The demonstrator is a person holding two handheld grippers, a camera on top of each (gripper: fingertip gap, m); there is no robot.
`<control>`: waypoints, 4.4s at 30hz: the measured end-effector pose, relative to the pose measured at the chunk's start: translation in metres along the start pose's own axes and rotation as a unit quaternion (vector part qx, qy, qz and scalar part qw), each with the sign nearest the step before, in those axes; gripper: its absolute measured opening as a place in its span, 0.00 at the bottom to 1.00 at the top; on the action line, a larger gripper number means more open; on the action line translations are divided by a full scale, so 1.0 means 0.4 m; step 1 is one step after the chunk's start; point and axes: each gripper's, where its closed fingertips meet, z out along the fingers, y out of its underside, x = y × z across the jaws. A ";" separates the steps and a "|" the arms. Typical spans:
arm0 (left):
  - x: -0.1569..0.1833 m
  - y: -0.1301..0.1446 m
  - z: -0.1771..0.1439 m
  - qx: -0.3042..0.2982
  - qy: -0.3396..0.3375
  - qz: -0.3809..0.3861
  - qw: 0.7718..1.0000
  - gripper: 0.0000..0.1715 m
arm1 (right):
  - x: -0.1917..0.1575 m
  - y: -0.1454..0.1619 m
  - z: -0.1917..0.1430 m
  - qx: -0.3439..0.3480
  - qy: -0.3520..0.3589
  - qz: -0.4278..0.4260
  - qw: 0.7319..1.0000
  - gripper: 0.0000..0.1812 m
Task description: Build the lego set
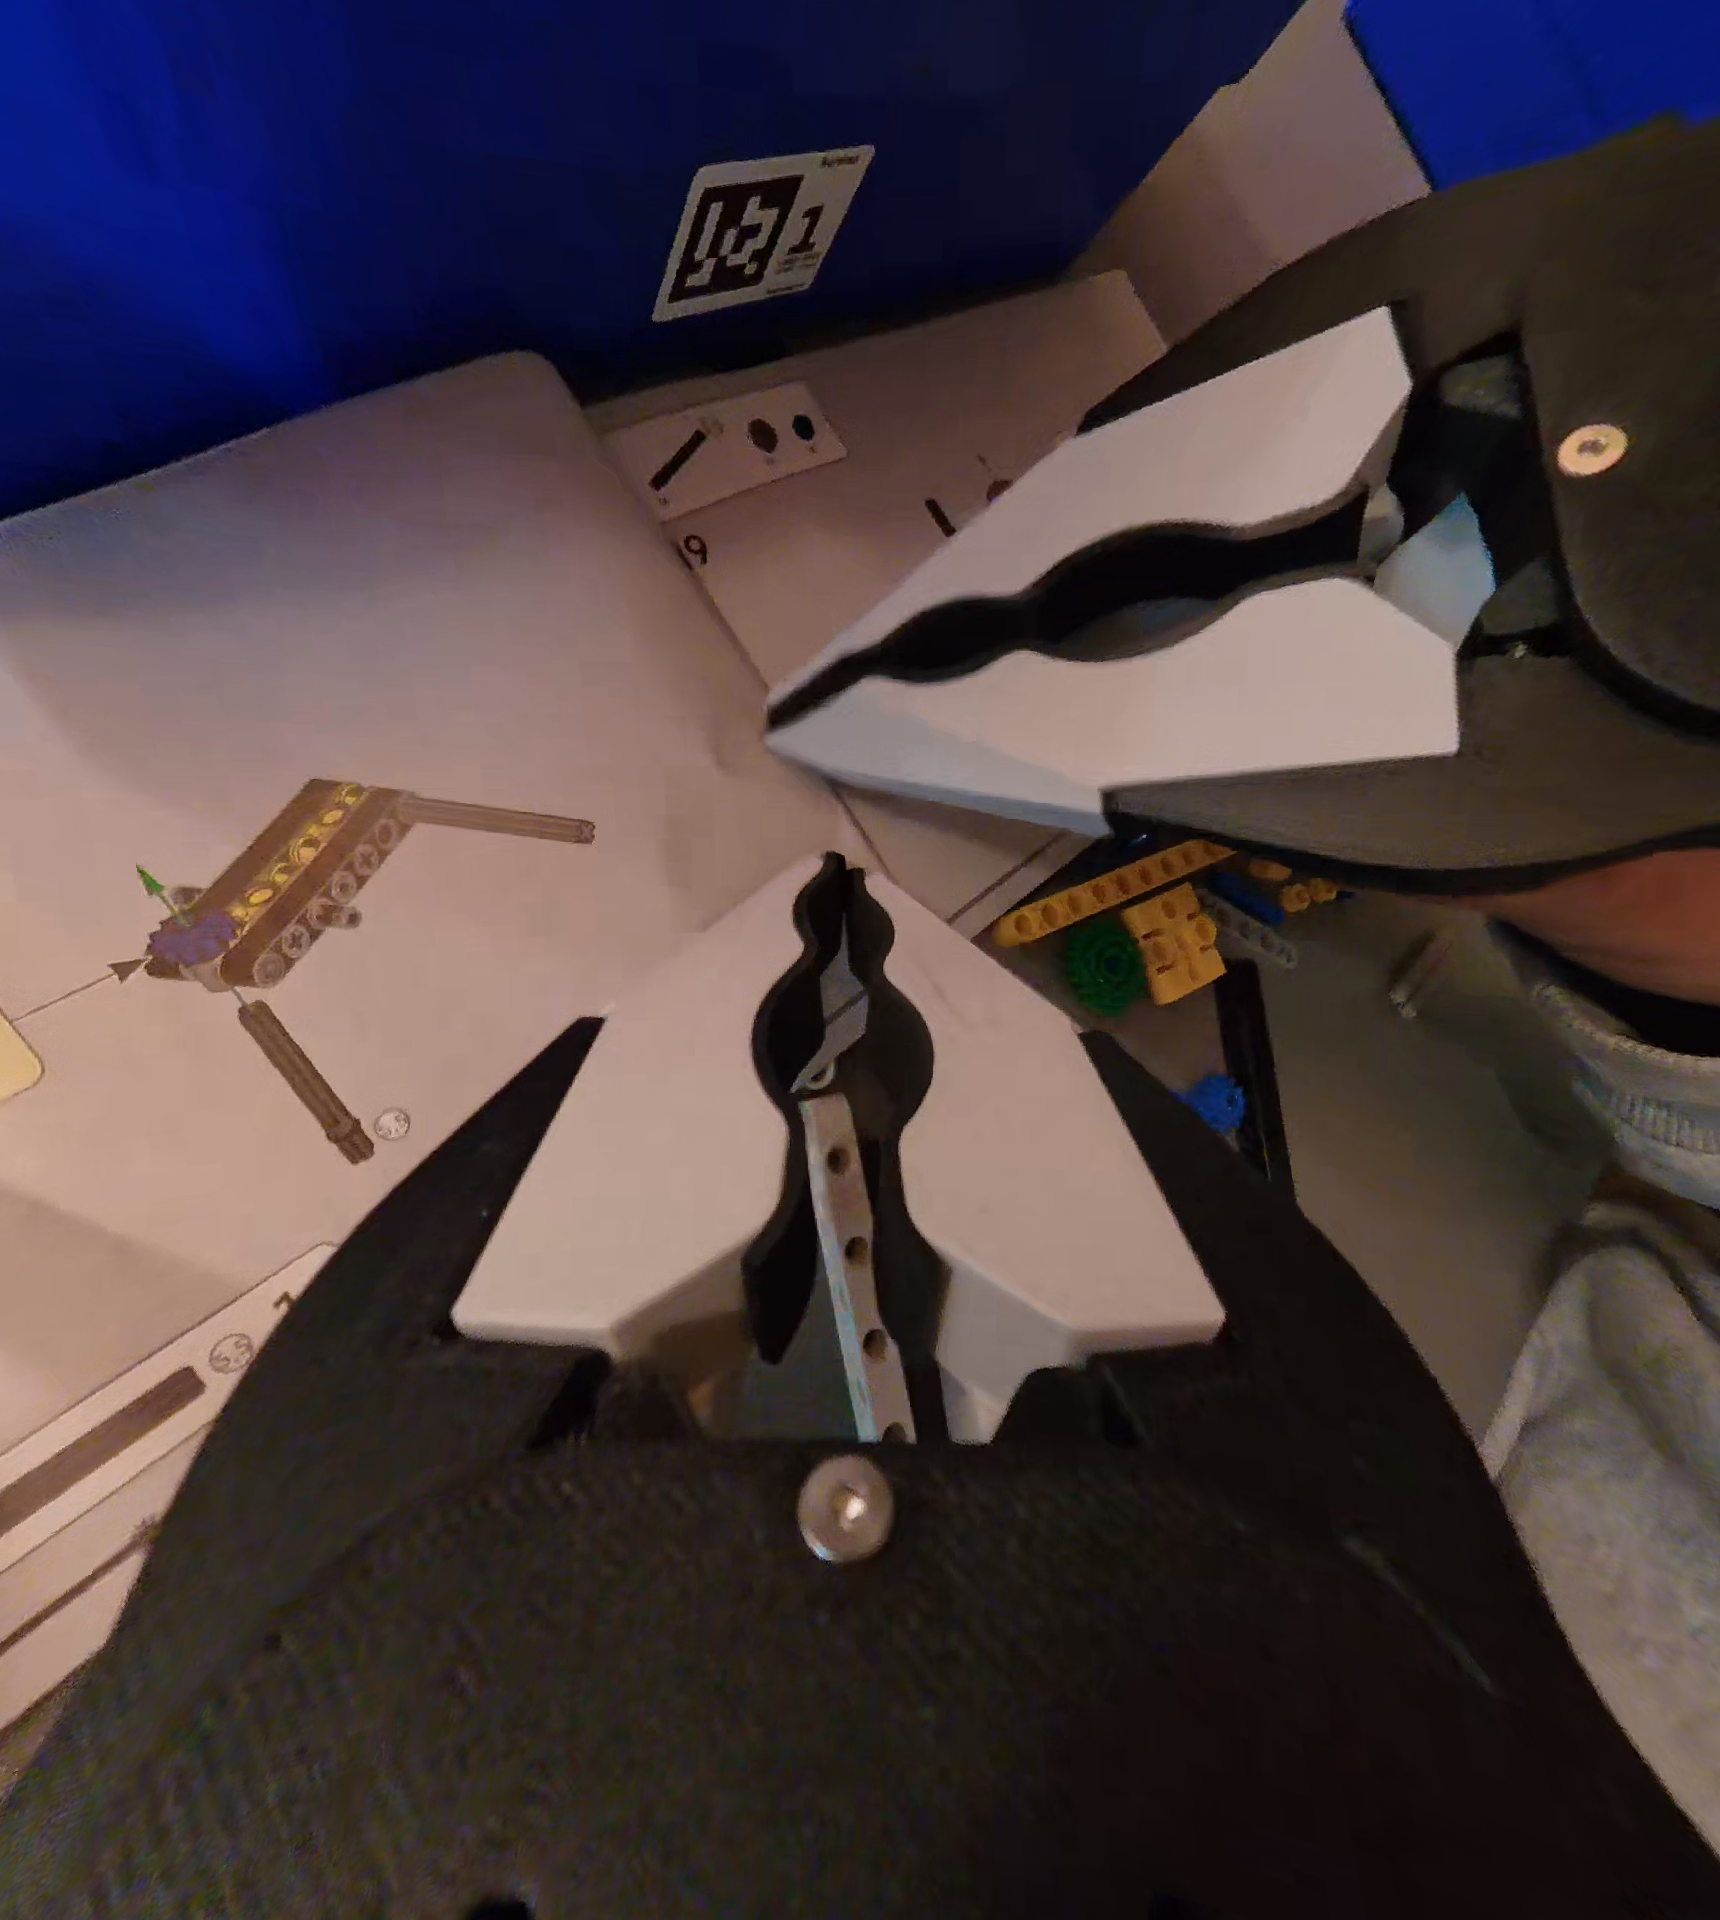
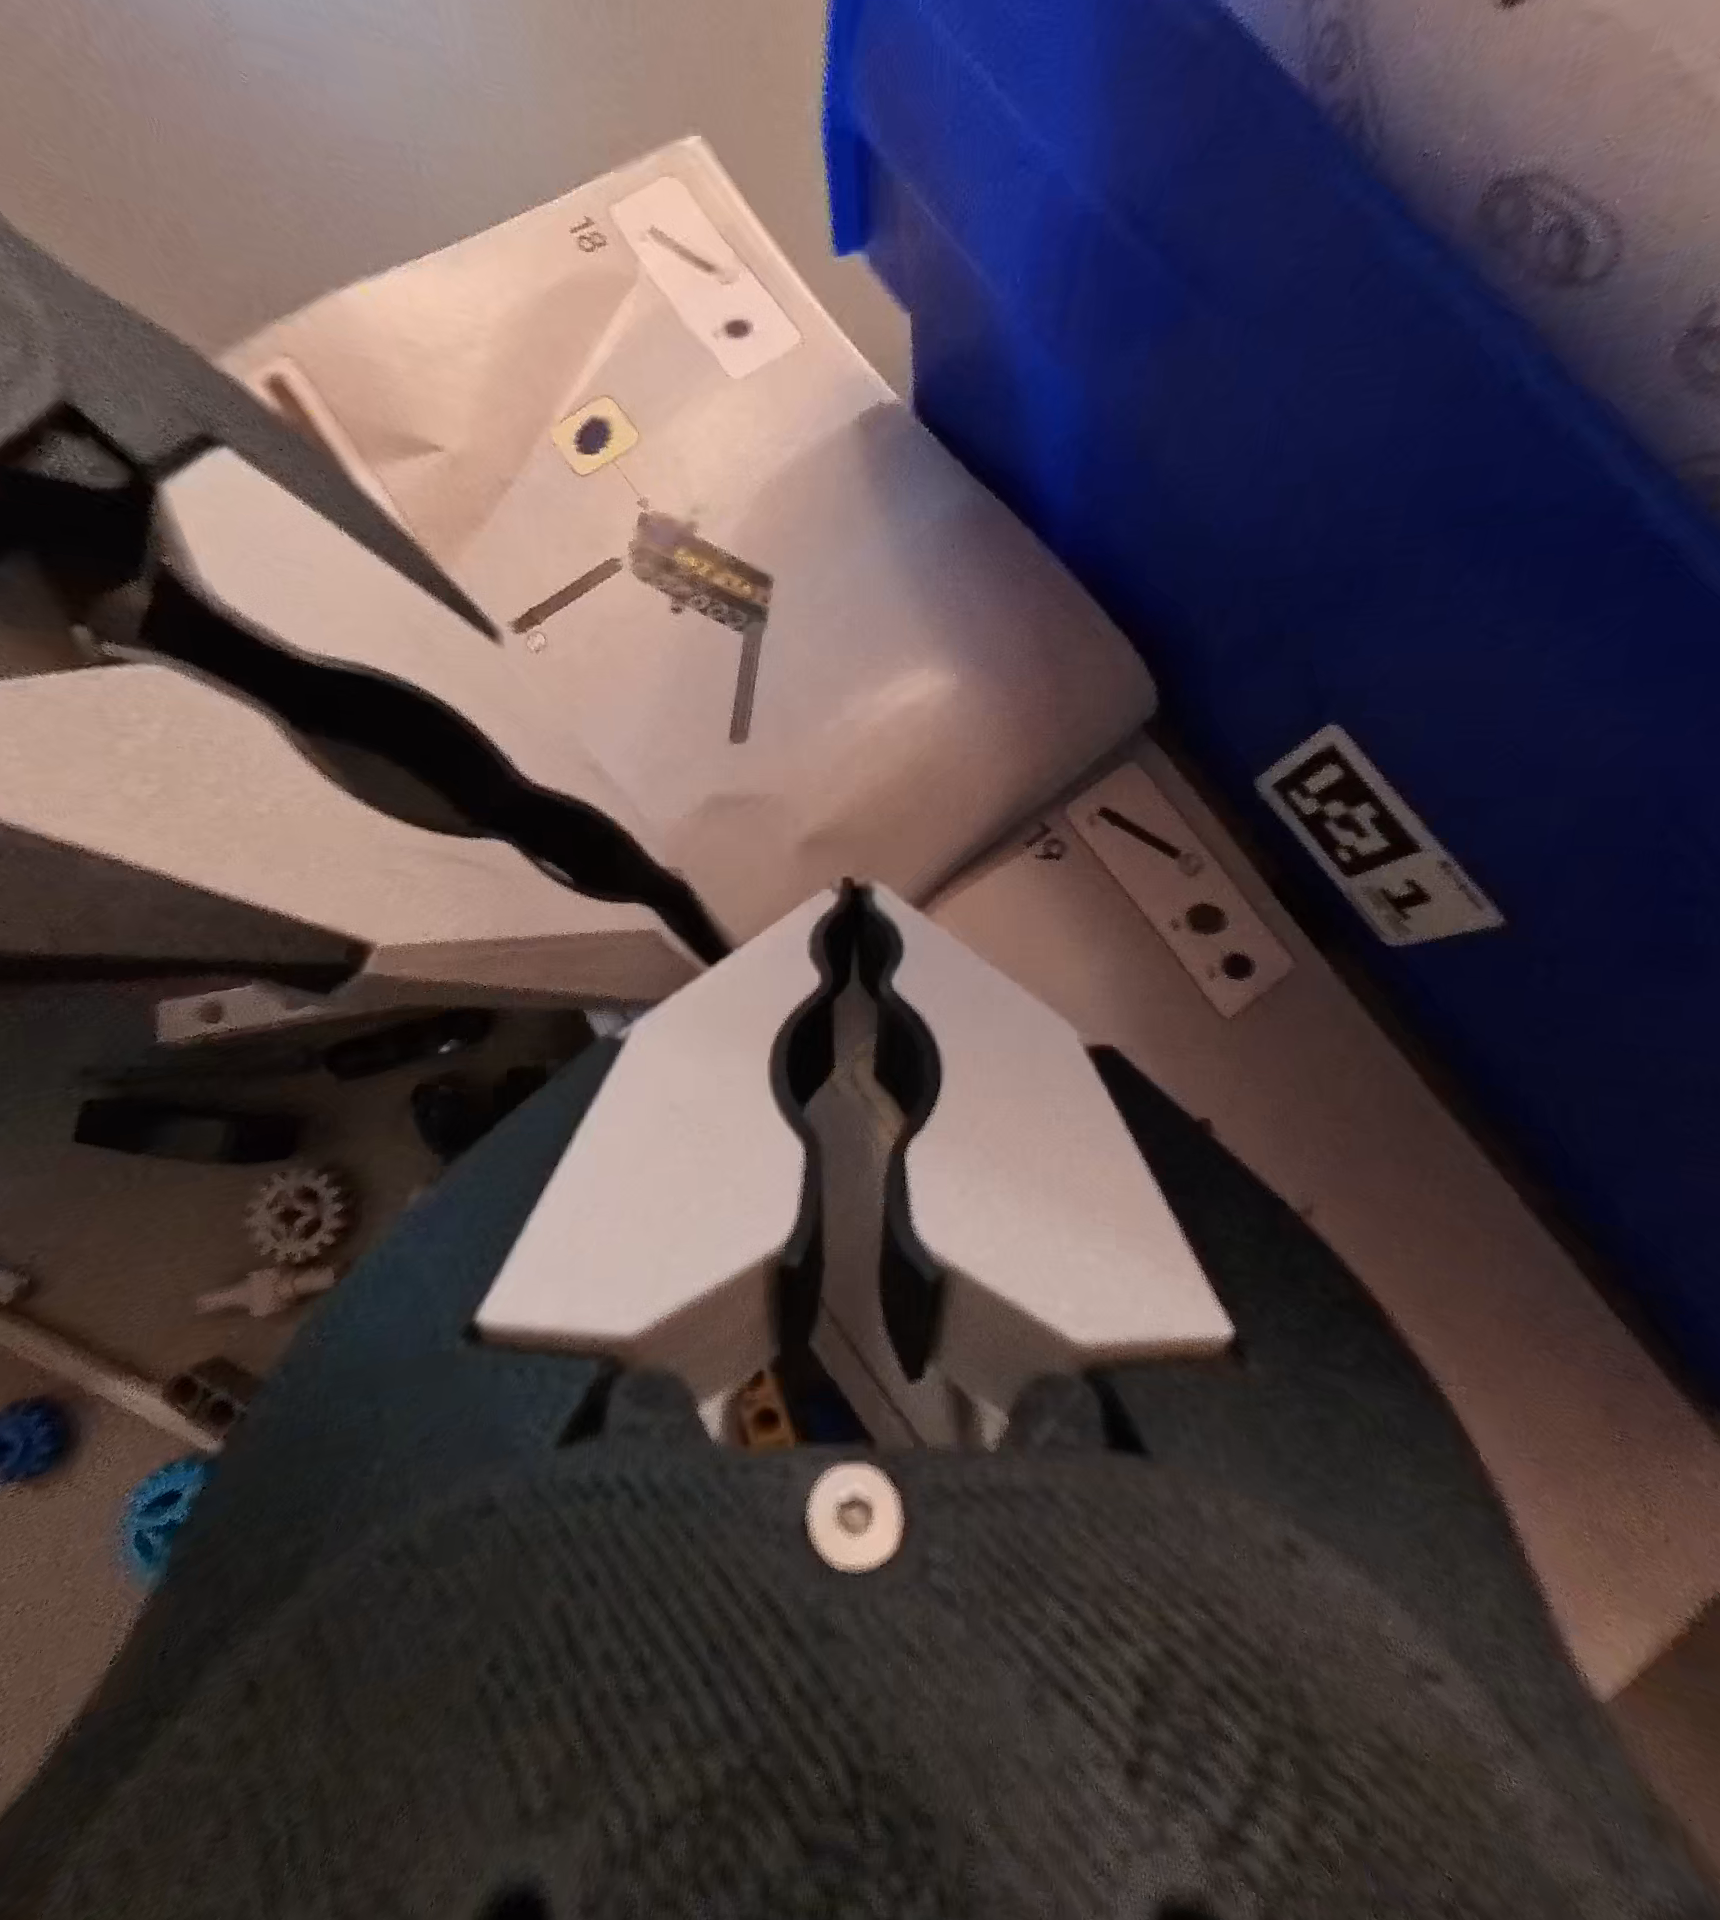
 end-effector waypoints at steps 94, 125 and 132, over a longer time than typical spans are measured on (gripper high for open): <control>0.090 -0.115 -0.186 0.277 0.077 0.044 0.957 0.02 | 0.048 0.550 -0.544 -0.044 0.221 0.260 0.939 0.24; 0.384 -0.022 -0.105 0.156 0.357 -0.050 0.920 0.22 | -0.109 0.166 -0.394 0.238 0.186 -0.210 0.930 0.12; 0.414 0.013 -0.078 0.114 0.351 -0.032 0.929 0.04 | -0.143 0.154 -0.416 0.251 0.196 -0.236 0.918 0.12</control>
